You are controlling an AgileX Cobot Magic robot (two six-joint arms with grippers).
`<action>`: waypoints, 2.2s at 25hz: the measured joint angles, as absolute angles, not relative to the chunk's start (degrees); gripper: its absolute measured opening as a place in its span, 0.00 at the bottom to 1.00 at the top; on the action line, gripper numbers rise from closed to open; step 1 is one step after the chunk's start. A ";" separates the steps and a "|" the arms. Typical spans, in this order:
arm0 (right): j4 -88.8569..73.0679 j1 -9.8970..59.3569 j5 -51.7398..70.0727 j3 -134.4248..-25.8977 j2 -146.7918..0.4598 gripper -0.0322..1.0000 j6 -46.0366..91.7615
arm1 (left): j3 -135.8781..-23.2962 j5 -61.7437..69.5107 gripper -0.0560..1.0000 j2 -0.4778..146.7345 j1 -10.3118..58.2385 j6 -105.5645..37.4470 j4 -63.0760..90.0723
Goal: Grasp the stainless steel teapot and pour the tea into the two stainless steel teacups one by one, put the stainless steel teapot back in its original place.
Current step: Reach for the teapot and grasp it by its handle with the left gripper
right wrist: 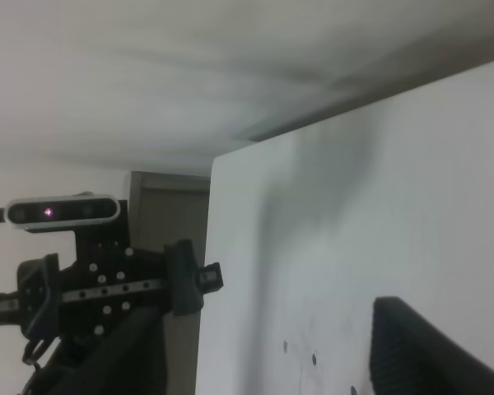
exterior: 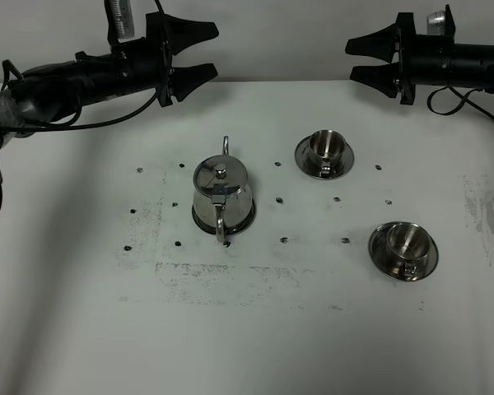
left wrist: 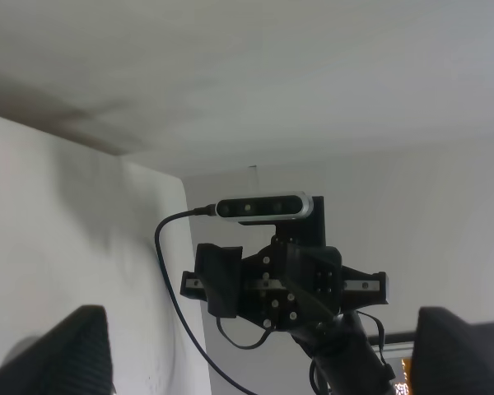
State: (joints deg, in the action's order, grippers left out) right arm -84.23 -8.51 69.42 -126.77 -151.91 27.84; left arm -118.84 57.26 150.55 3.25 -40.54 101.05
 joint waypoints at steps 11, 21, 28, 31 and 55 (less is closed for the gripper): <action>-84.23 -8.51 69.42 -126.77 -151.91 0.53 27.71 | -118.84 57.20 0.72 150.55 3.25 -40.54 101.05; -84.23 -8.51 69.42 -126.77 -151.91 0.53 29.45 | -118.84 58.30 0.72 150.55 3.25 -48.33 99.39; -80.35 -8.51 69.47 -128.57 -151.91 0.53 33.75 | -123.04 58.75 0.72 150.55 3.25 -51.20 85.19; -71.23 -8.51 69.47 -134.29 -151.75 0.53 30.95 | -129.29 58.89 0.72 150.55 3.25 -45.74 77.03; -31.40 -8.51 69.30 -102.39 -98.97 0.50 25.38 | -113.65 53.96 0.65 115.85 13.14 -43.52 35.94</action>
State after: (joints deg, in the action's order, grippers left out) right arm -31.40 -8.51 69.30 -102.39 -98.97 25.38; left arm -113.65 53.96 115.85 13.14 -43.52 35.94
